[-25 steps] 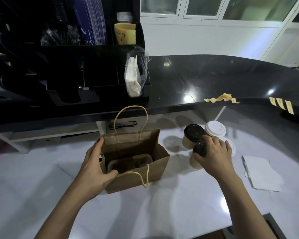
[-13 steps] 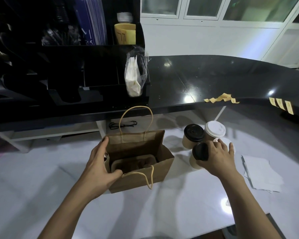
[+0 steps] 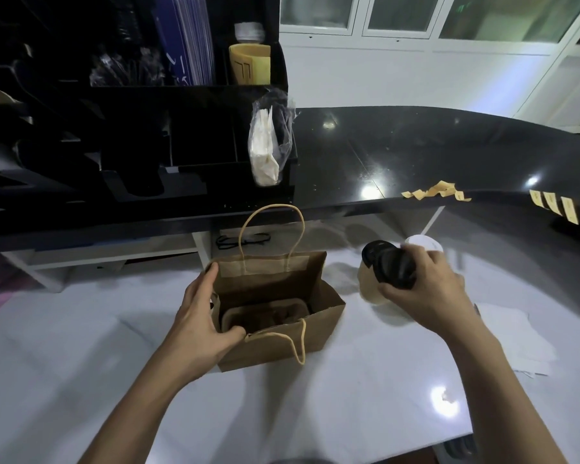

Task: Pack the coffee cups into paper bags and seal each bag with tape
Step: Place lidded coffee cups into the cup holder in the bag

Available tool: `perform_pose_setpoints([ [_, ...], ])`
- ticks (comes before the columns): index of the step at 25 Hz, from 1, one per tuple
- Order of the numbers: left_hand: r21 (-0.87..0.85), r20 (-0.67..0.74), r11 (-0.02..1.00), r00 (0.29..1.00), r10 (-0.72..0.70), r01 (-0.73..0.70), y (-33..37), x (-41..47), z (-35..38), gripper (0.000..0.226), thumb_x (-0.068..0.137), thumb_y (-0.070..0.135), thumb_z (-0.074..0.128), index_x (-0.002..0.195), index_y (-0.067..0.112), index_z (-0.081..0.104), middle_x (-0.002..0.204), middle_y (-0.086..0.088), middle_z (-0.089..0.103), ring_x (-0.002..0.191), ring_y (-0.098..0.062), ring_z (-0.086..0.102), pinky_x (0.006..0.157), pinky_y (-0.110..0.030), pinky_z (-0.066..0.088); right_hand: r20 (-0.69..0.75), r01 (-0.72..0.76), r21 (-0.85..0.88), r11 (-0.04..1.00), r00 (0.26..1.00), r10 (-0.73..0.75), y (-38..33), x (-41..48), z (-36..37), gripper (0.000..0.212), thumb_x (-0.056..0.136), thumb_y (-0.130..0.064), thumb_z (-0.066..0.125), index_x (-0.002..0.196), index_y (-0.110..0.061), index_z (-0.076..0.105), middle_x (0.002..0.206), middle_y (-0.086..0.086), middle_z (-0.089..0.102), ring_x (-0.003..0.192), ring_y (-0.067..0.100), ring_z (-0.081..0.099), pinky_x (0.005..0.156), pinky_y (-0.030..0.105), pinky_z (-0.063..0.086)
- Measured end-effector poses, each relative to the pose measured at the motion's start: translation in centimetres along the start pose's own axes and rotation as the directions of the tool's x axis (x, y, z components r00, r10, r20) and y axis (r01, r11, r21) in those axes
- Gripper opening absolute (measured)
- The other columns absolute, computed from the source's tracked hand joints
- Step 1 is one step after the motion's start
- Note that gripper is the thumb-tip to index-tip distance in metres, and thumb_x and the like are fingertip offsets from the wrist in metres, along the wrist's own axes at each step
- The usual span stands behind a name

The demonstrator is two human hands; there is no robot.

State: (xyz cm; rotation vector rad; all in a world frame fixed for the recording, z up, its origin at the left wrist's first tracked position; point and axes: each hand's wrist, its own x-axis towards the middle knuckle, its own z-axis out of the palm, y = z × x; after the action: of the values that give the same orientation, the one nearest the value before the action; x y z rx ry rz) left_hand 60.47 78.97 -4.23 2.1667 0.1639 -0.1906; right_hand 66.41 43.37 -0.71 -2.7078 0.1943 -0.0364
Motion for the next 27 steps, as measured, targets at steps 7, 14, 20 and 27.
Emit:
perform_pose_setpoints([
  [7,0.000,0.007,1.000,1.000,0.004,-0.004,0.4,-0.1,0.0,0.111,0.081,0.022,0.079,0.158,0.042,0.002,0.163,0.013,0.007,0.146,-0.024,0.028,0.111,-0.045,0.043,-0.151,0.177,0.315,0.932,0.979,-0.135,-5.3,-1.1,-4.2,0.079,0.075,-0.040,0.081,0.144,-0.038,0.043,0.132,-0.004,0.040,0.112,0.011,0.049,0.098,0.029,0.044],
  [14,0.007,0.019,1.000,1.000,0.003,-0.003,0.8,-0.3,0.0,0.114,0.080,0.020,0.080,0.158,0.041,-0.001,0.161,0.018,0.005,0.147,-0.023,0.025,0.113,-0.045,0.041,-0.051,0.334,0.531,0.779,0.930,-0.364,-9.0,-2.2,-4.6,0.072,0.079,-0.034,0.085,0.140,-0.042,0.048,0.131,-0.012,0.046,0.118,-0.005,0.052,0.092,0.007,0.043],
  [20,0.017,0.032,1.000,0.999,-0.003,0.002,0.9,-0.3,-0.1,0.120,0.077,0.020,0.083,0.157,0.043,-0.002,0.162,0.018,0.003,0.148,-0.022,0.024,0.113,-0.046,0.041,0.283,0.412,0.414,0.812,0.789,-0.545,-11.8,-1.5,-1.7,0.079,0.075,-0.041,0.085,0.141,-0.049,0.041,0.135,-0.021,0.040,0.127,-0.002,0.045,0.102,0.019,0.044],
  [27,0.009,0.040,1.000,0.999,0.019,-0.019,0.4,-0.4,-0.2,0.119,0.071,0.031,0.078,0.156,0.045,-0.005,0.159,0.026,0.000,0.147,-0.021,0.024,0.112,-0.044,0.043,0.421,0.592,0.149,0.792,0.687,-0.593,-14.2,-0.4,2.1,0.087,0.075,-0.039,0.082,0.147,-0.045,0.034,0.135,-0.014,0.039,0.124,0.011,0.039,0.102,0.030,0.046],
])
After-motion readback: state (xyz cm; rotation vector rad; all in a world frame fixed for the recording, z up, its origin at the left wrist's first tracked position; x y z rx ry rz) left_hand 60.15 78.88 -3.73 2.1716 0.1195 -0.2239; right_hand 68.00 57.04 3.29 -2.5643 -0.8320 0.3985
